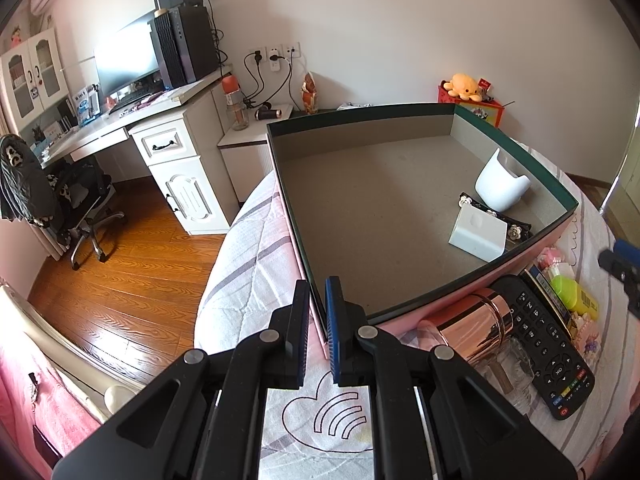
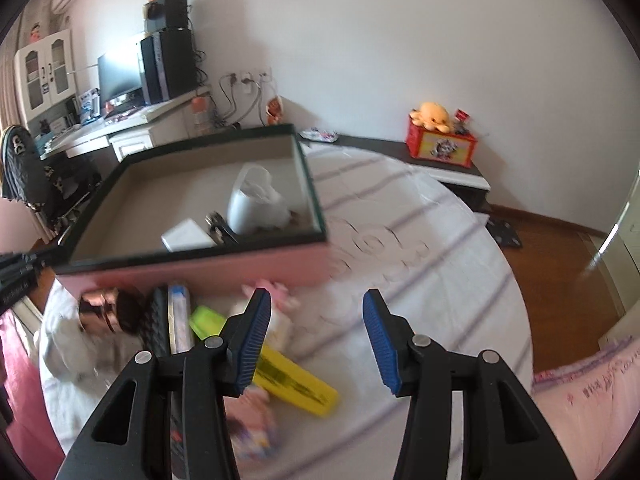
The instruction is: Organize rigid objects
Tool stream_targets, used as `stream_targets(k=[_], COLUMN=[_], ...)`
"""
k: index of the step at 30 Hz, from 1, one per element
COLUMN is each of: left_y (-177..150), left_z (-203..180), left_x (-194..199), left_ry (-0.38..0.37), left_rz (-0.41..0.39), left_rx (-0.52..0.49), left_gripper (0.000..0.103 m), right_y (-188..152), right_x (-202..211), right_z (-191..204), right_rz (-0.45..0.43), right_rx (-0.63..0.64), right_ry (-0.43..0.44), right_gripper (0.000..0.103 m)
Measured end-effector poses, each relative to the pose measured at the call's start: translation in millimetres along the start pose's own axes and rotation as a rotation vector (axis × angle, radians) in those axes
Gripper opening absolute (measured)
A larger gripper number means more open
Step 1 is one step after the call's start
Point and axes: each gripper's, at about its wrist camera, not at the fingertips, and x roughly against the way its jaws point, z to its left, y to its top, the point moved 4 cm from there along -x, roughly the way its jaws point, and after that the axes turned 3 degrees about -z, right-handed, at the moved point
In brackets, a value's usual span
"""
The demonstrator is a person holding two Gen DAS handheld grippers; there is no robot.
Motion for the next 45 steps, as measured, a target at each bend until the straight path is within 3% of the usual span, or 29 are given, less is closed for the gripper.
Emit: stream_targets(k=[6,16,32,35,40,45], left_y=[0.4,0.7,0.6,0.8,1.3,1.0], left_z=[0.1,-1.0,-2.2,-2.1,-2.0,-2.0], left_x=[-0.4,-1.1,-1.5,-1.5,-1.5,-1.8], left_ry=[0.000,0.008,0.015,0.016,0.012,0.014], left_rz=[0.002,0.005,0.006,0.006,0.006,0.007], left_rx=[0.000,0.000,-0.006,-0.005,-0.004,-0.004], left_gripper=[0.007,0.007,0.007,0.007,0.007,0.007], right_y=[-22.7,-54.1,-46.1,-45.4,-45.3,-44.3], right_x=[-1.3,-1.4,-24.2,-25.7,-23.1,-23.0], right_z=[-14.4,-4.4,15.4,16.0,9.0,10.1], right_rz=[0.042,0.103,0.111,0.105,0.095,0.099], right_rx=[-0.011,0.031,0.148,0.150,0.106,0.110], right_ry=[-0.002,0.043,0.097,0.110,0.108,0.104], right_gripper=[0.050,0.050,0.050,0.044,0.018,0.018])
